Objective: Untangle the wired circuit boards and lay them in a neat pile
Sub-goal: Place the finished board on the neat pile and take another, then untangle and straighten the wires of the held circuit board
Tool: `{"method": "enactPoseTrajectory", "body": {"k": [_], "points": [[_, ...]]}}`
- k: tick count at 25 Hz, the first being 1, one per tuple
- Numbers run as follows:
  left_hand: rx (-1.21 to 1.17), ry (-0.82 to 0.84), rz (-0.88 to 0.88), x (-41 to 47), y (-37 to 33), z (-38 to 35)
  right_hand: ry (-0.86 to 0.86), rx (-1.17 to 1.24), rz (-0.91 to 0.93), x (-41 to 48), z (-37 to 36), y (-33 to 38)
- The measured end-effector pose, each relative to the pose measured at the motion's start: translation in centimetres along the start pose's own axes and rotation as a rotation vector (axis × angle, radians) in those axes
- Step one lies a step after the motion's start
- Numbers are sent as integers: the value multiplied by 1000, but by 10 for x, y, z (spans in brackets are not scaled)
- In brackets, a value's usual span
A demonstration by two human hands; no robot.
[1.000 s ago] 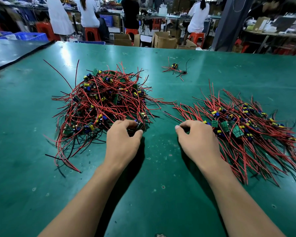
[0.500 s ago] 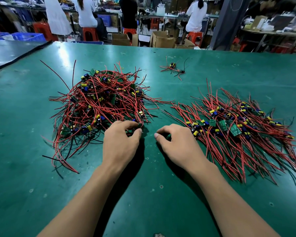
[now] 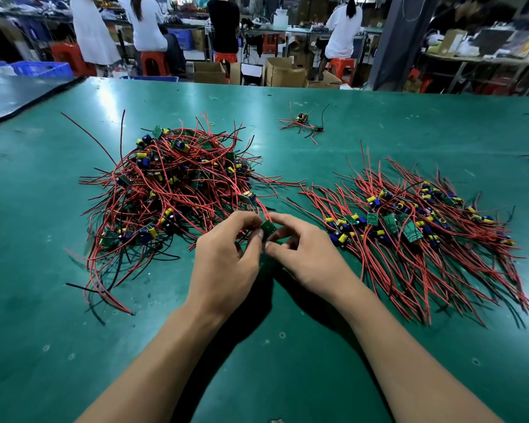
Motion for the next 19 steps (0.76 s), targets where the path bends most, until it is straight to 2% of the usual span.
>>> {"method": "enactPoseTrajectory", "body": {"k": [6, 10, 13, 16, 17, 19], "points": [[-104, -10, 99, -1, 8, 1, 94, 383, -78, 1, -6, 1], [-97, -85, 187, 0, 18, 9, -37, 428, -127, 1, 3, -4], [-11, -129, 182, 2, 22, 18, -100, 727, -143, 3, 19, -3], [-5, -176, 279, 2, 31, 23, 136, 1179, -77, 0, 21, 17], [-28, -164, 320, 2, 35, 23, 229, 1252, -56, -2, 19, 24], [-193, -87, 385, 2, 39, 10, 354, 1226, -42, -7, 10, 30]]}}
Point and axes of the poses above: each hand's wrist, its own x-axis towards the middle knuckle, its own z-axis out of the back of the hand, y = z × x, the point moved 9 cm from there along x, towards the middle knuckle, and after that the axes turned 3 degrees about -x, right-handed, at the moved point
